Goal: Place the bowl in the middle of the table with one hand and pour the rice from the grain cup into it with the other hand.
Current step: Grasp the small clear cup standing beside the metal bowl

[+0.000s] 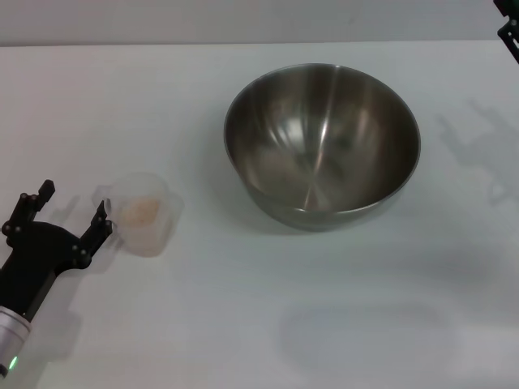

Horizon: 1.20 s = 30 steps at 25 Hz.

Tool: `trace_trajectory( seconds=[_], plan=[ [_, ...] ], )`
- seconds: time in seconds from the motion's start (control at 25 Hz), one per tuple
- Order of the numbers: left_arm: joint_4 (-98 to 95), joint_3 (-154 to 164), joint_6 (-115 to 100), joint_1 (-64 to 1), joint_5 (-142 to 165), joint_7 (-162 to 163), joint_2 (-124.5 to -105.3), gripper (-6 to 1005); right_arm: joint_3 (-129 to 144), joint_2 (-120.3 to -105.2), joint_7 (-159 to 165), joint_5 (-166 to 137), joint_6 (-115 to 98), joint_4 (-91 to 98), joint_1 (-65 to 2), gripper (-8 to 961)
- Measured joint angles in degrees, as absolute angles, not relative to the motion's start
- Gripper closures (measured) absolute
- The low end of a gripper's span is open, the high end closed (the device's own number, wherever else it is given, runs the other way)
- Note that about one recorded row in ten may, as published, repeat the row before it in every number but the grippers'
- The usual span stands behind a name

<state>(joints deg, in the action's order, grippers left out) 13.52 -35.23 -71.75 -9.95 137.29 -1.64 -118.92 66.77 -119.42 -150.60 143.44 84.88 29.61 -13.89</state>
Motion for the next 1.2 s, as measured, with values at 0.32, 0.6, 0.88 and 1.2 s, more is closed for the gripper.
trace_trajectory(
  seconds=[0.32,0.6,0.88,1.2],
  plan=[
    [14.19,-35.64,-71.43,-10.36,136.79,-1.65,-118.91,252,66.89,-119.44,-150.05,143.44,85.28,29.49,-13.8,346],
    [14.71,-35.81,-71.39,-10.61,136.43,-1.62,-118.92,254,66.89,-119.45,-149.76,143.44,85.34,29.01,-13.8,346],
    [14.85,-35.51,-71.27,-11.04,136.67,-1.6,-118.92,255,66.89,-119.45,-149.71,143.44,85.7,28.75,-13.8,346],
    [14.86,-35.42,-70.36,-11.58,136.81,-2.09,-118.94,257,66.89,-119.45,-149.67,143.44,86.11,28.73,-13.8,347]
  ],
)
